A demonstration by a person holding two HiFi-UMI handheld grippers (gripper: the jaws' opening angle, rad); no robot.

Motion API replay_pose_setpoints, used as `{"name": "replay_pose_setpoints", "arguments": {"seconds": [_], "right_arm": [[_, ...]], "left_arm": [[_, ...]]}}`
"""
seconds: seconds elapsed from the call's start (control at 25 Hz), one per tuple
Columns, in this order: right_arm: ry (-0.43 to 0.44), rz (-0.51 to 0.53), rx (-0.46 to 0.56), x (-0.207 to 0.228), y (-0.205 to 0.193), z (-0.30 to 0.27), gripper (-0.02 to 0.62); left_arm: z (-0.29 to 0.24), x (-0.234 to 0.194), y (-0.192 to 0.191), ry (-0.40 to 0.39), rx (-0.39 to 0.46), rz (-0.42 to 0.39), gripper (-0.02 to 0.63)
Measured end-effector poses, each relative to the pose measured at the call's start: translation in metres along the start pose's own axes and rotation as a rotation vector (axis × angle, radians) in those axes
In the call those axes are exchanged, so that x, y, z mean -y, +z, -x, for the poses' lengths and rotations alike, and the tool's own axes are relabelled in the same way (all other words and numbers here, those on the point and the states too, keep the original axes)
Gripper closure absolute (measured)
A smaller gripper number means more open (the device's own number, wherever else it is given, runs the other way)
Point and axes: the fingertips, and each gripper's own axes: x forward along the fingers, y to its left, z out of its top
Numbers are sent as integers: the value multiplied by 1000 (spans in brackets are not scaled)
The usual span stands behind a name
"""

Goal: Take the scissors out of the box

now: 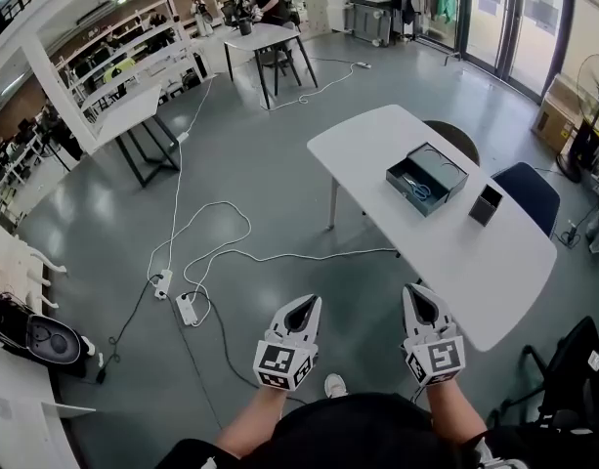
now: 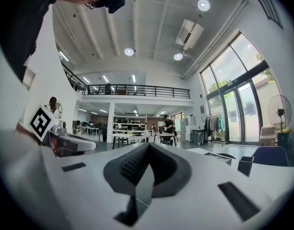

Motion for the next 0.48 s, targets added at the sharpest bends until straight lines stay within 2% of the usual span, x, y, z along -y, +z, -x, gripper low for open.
{"name": "replay_pose_setpoints", "arguments": {"seconds": [0.16, 0.48], "right_arm": [[-18, -8, 0, -7, -4, -13, 591], [-23, -1, -40, -7, -12, -36, 591]], "left_arm": [[1, -22, 0, -8, 0, -12, 598], [-13, -53, -10, 9, -17, 41, 598]]}}
